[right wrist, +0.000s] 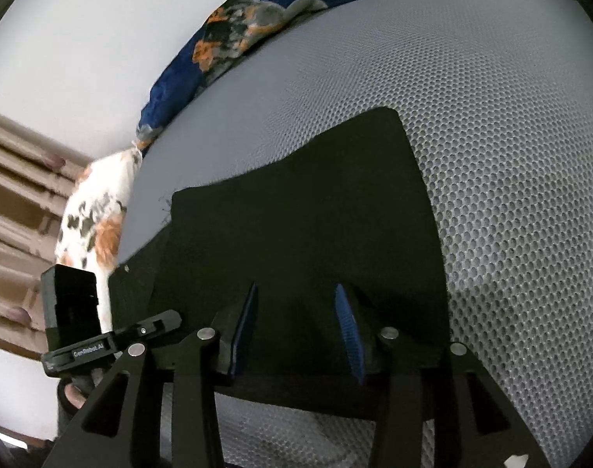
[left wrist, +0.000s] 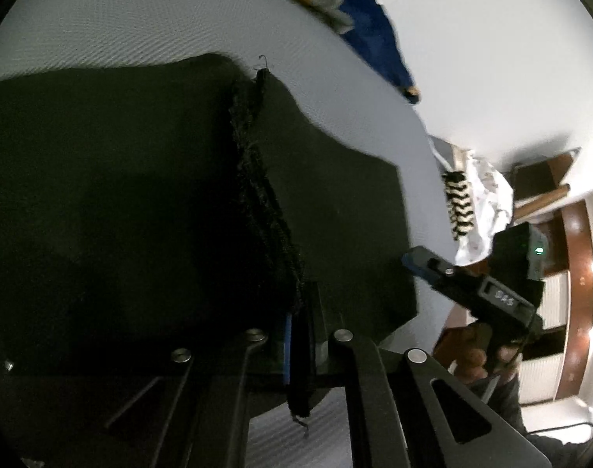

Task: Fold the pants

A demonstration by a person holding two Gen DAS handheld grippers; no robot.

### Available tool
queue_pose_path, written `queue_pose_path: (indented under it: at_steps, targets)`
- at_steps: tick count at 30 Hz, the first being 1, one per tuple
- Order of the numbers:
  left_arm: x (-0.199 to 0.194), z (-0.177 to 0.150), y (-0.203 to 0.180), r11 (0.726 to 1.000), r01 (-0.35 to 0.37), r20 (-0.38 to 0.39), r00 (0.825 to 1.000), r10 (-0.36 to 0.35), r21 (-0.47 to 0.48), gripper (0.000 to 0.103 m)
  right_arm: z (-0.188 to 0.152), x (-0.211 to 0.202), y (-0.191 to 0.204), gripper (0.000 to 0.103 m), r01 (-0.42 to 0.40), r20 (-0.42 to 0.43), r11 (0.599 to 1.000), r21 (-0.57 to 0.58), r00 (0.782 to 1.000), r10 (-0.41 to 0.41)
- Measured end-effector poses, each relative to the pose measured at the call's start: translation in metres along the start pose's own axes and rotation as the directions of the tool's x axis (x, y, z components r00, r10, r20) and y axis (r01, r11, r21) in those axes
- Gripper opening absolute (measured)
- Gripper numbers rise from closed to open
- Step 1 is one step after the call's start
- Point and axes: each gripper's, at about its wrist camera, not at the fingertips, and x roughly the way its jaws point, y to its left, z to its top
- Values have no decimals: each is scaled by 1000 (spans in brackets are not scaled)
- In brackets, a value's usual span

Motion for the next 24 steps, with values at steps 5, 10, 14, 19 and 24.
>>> queue_pose_path:
  at_steps: [5,10,14,19,24]
  targets:
    - [10,-5,18,999,-48,-12,999,47,-15,6,-7,17,-1,38,62,-29,998,-26,998,-62]
    - [5,-5,1,981,-164,11,986,164,100,13,0,15,9,40,102,-11,992,-77,995,-104]
    - [-11,-1,-9,940,-292,120,954,275,175,18,24,7,20,40,190,83,971,-144,980,-180]
    - [-17,18,-23,922,-322,221,936,276,214,19,56,13,23,38,267,144,946,-182,959,-242]
    - [1,49,-32,915,-317,240,936,259,248,19,79,33,15,31,325,131,926,-192,943,-304]
